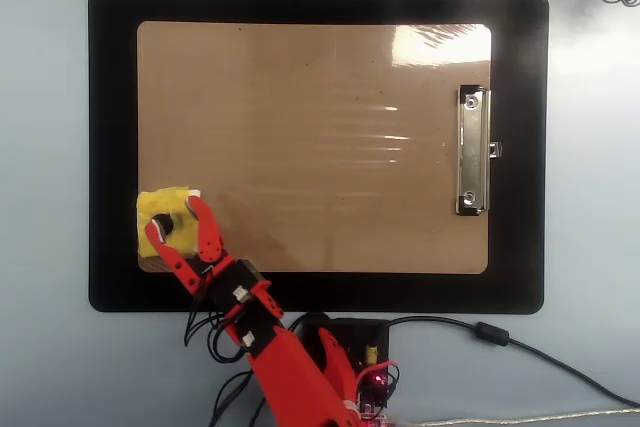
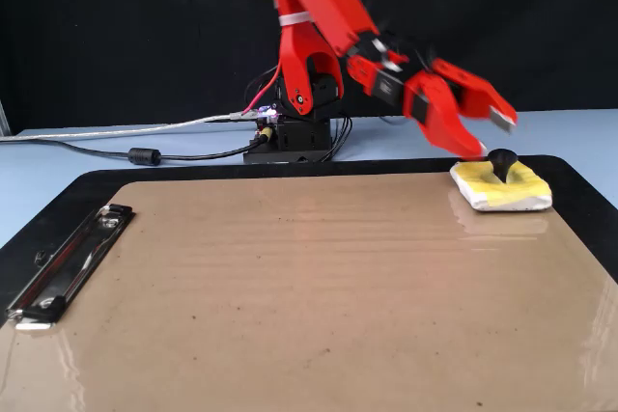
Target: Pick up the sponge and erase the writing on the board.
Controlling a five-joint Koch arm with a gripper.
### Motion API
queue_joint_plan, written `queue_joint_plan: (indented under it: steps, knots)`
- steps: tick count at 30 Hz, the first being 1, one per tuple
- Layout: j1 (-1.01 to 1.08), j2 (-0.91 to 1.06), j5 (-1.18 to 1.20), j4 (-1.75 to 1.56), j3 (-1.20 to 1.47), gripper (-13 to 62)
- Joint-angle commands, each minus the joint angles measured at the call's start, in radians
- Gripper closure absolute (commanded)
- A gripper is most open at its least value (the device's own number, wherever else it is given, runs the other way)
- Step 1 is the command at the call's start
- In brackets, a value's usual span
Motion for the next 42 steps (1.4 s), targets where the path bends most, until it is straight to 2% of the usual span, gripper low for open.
queue_joint_plan:
  steps: [1, 3, 7, 11, 17, 24, 42]
  knots:
    - [0.028, 0.199, 0.003, 0.193, 0.02, 17.5]
    - [0.091, 0.399, 0.061, 0.454, 0.074, 17.4]
    - [0.411, 0.394, 0.126, 0.824, 0.057, 17.1]
    - [0.549, 0.393, 0.245, 0.933, 0.06, 16.9]
    - [0.801, 0.393, 0.285, 1.014, 0.061, 16.5]
    - [0.896, 0.391, 0.31, 1.026, 0.083, 15.7]
    - [0.896, 0.391, 0.308, 1.023, 0.086, 15.0]
